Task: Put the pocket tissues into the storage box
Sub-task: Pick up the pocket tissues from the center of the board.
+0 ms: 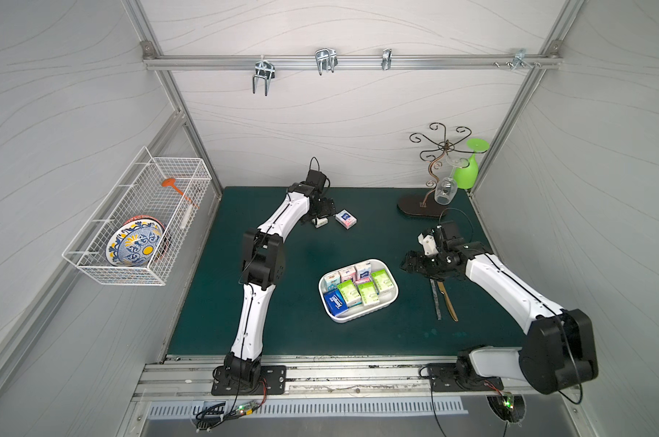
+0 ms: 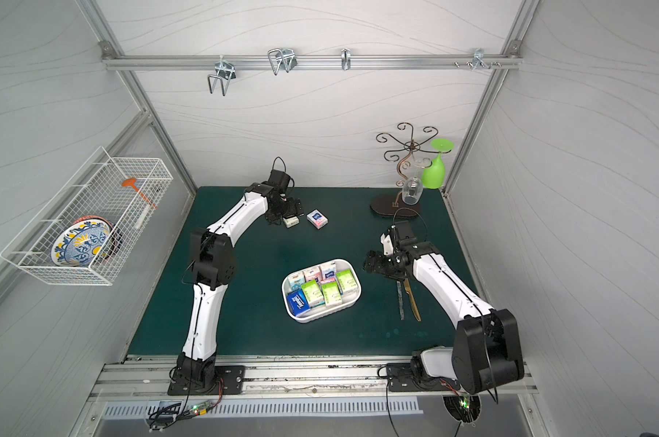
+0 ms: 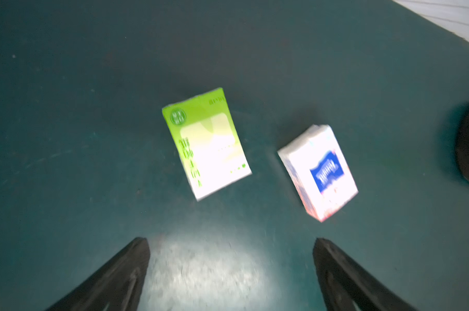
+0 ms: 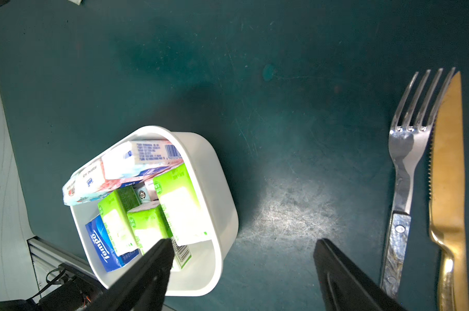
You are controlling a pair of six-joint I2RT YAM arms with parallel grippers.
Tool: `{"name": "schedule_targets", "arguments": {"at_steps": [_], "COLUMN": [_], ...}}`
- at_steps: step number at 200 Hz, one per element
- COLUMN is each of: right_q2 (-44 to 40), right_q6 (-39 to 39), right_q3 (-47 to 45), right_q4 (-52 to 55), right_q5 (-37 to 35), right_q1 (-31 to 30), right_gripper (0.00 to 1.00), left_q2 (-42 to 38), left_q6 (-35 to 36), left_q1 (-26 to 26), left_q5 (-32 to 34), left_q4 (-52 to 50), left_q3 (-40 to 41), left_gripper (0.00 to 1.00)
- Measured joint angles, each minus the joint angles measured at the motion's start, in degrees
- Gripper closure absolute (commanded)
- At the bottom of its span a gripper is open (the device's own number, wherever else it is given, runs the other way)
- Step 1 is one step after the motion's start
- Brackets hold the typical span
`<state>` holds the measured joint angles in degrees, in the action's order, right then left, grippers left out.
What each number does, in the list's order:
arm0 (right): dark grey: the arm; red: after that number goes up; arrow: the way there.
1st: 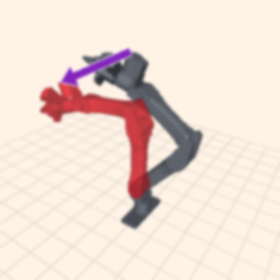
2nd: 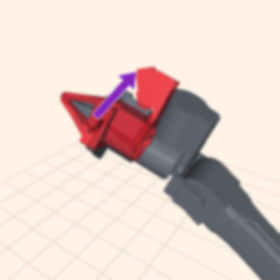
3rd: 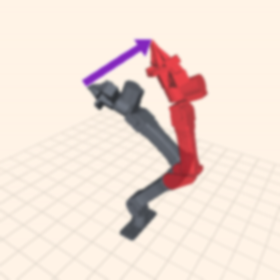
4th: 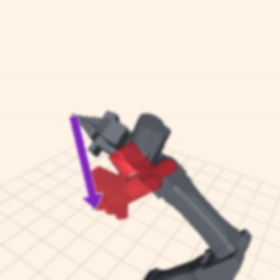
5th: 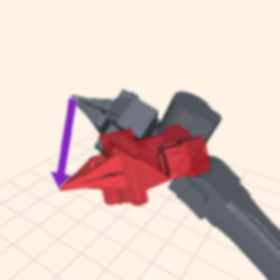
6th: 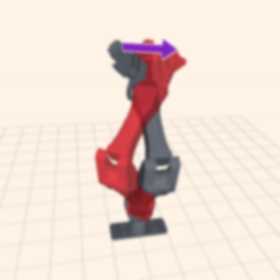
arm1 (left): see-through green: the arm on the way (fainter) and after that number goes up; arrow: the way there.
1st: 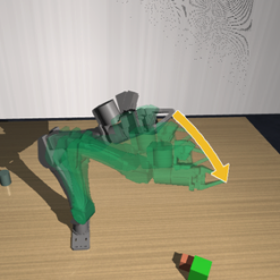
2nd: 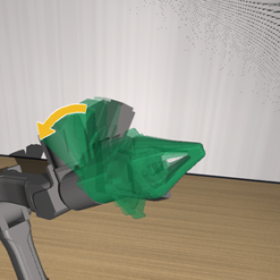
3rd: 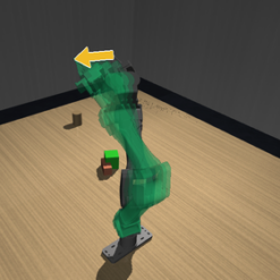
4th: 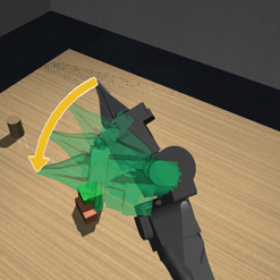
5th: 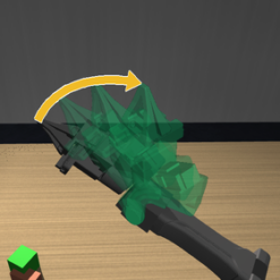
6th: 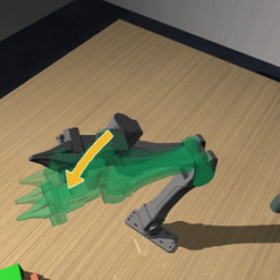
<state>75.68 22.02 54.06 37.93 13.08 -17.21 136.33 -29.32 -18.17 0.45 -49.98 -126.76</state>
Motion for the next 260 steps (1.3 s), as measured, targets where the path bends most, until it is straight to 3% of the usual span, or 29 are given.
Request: {"name": "schedule_targets", "arguments": {"at_steps": [38,101,156,179,189,215,244,260], "right_q2": [0.2,0.4,0.5,0.7,0.7,0.8,1.0,1.1], "right_q6": [-0.6,-1.0,-1.1,-1.1,-1.1,-1.1,-1.1,-1.1], "right_q3": [0.0,0.0,0.2,0.6,0.9,1.2,1.2,1.2], "right_q4": [0.0,0.0,0.1,0.1,0.2,0.2,0.2,0.2], "right_q5": [-0.2,-0.4,-0.5,-0.5,-0.6,-0.6,-0.6,-0.6], "right_q1": [0.0,0.0,0.0,0.0,0.0,0.0,0.0,0.0], "right_gripper": [0.12,0.12,0.12,0.12,0.12,0.12,0.12,0.12], "left_q2": [7.4,11.2,12.7,13.0,13.0,12.6,10.6,10.3], "left_q6": [0.0,-1.3,-1.1,-1.0,-1.0,-0.3,0.0,0.3], "left_q1": [1.6,3.2,3.9,3.9,3.9,3.9,4.0,4.1], "left_q5": [-0.7,-2.8,-3.6,-3.7,-3.9,-4.4,-4.4,-4.6], "left_q4": [-3.3,-4.3,-4.6,-4.7,-4.7,-3.7,-0.8,-0.2], "left_q3": [-8.8,-11.5,-12.5,-13.0,-13.0,-11.7,-7.5,-6.8], "left_gripper": [0.05,0.20,0.14,0.21,0.29,0.58,0.61,0.75]}}
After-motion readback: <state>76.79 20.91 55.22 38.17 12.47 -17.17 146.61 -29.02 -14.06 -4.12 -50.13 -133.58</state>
